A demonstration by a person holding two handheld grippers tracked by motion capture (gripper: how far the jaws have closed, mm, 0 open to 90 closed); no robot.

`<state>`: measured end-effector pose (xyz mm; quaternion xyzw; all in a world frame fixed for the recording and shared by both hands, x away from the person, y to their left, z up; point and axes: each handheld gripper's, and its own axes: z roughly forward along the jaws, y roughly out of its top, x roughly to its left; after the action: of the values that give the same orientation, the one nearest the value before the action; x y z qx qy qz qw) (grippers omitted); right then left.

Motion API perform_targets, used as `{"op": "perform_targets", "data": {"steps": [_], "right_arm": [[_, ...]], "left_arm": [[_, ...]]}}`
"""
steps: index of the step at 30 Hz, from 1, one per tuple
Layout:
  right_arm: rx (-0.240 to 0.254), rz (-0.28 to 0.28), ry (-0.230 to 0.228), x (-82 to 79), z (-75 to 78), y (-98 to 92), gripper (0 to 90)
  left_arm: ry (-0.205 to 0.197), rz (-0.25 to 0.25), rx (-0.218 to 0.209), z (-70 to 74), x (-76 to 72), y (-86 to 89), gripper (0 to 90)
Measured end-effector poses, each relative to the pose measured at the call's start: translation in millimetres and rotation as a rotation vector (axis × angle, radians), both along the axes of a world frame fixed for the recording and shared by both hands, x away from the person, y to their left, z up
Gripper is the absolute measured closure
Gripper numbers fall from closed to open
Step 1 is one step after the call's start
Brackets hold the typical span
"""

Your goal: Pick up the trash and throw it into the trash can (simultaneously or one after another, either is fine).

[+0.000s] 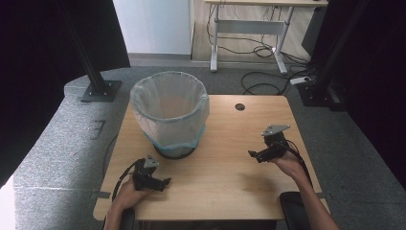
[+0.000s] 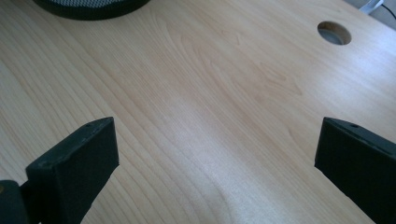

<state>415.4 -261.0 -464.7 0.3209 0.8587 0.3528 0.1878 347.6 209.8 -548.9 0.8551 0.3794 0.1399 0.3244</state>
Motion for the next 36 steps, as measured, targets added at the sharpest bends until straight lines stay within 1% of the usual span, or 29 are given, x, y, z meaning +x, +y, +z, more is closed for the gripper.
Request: {"op": "perform_targets", "data": {"steps": [8, 10, 13, 14, 16, 24, 25, 26, 30, 31, 33, 36], "right_arm": [[0.018, -0.014, 0.024, -4.6, -22.5, -3.8, 0.0], [0.013, -0.014, 0.025, -5.4, -28.0, -4.8, 0.0], [0.006, -0.02, 0.041, -7.2, -37.5, -5.5, 0.0], [0.006, -0.02, 0.038, -7.5, -41.3, -5.9, 0.0], [0.007, -0.024, 0.049, -8.9, -45.7, -6.2, 0.0], [0.002, -0.024, 0.052, -14.0, -63.6, -6.9, 0.0], [0.002, -0.028, 0.059, -14.7, -66.2, -6.6, 0.0], [0.003, -0.029, 0.056, -15.6, -69.3, -6.5, 0.0], [0.002, -0.028, 0.067, -18.7, -82.7, -5.9, 0.0], [-0.007, -0.028, 0.073, -19.4, -86.1, -5.3, 0.0], [0.018, -0.026, 0.075, -20.6, -89.4, -6.2, 0.0], [0.032, -0.027, 0.06, -21.9, -91.1, -7.0, 0.0]], "left_arm": [[0.0, 0.001, 0.0, 0.0, 0.0, -0.1, 0.0], [0.0, 0.002, -0.001, 0.0, 0.0, -0.2, 0.0], [0.0, 0.002, -0.001, 0.0, -0.1, -0.2, 0.0], [0.0, 0.002, -0.001, 0.0, -0.1, -0.2, 0.0], [0.001, 0.001, 0.001, 0.1, -0.1, -0.1, 0.0], [0.0, 0.002, -0.003, -0.1, 0.0, -0.2, 0.0], [0.0, 0.002, -0.002, -0.1, 0.0, -0.2, 0.0], [0.0, 0.002, -0.003, -0.1, 0.0, -0.3, 0.0], [-0.001, 0.003, -0.002, -0.1, 0.0, -0.3, 0.0], [0.0, 0.002, -0.003, -0.1, 0.0, -0.3, 0.0], [0.0, 0.002, -0.002, -0.1, 0.0, -0.3, 0.0], [0.0, 0.002, -0.002, -0.1, 0.0, -0.3, 0.0]]}}
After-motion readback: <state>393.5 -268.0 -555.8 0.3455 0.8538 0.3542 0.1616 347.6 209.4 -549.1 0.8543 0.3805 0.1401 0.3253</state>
